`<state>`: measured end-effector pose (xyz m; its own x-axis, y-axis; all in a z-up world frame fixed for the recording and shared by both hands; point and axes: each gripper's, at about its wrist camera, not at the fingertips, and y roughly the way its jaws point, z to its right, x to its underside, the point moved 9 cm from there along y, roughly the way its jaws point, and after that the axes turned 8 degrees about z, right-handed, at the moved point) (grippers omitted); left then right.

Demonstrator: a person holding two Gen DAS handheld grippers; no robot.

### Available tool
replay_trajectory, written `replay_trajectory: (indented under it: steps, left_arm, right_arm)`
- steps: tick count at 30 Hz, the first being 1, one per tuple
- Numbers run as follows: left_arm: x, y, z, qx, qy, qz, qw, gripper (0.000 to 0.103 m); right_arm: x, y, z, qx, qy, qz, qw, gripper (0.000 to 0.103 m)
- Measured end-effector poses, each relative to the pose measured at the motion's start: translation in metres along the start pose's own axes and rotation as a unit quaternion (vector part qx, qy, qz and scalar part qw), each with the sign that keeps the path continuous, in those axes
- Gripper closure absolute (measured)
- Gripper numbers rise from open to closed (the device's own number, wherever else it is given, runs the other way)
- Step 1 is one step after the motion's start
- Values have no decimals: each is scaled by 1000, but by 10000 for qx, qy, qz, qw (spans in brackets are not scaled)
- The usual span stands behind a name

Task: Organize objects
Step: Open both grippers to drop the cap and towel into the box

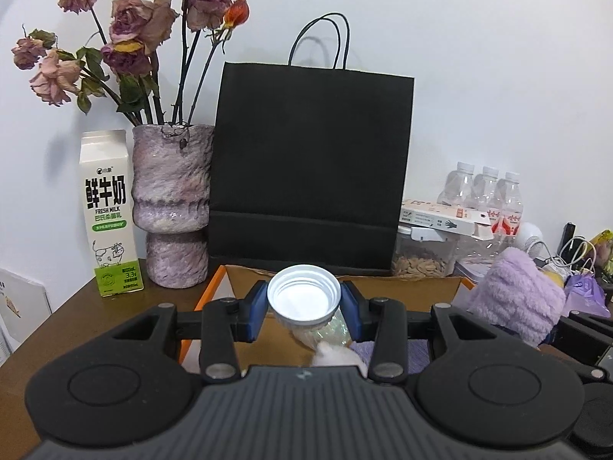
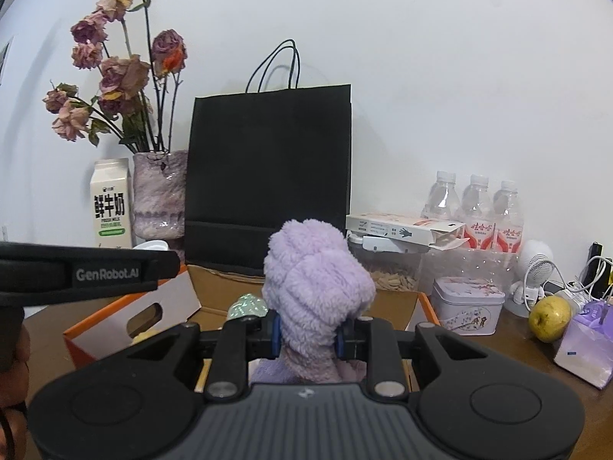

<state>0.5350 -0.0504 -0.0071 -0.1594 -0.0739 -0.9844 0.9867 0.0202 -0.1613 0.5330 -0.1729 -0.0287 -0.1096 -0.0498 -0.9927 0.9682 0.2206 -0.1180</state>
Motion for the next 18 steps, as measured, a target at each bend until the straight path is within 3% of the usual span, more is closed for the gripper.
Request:
replay_trajectory:
  steps: [18]
  left_arm:
    - [8,56,-12,12,137,-229,9996,61]
  right_arm:
    - [10,57,15,-34,-46,-360,9993,77]
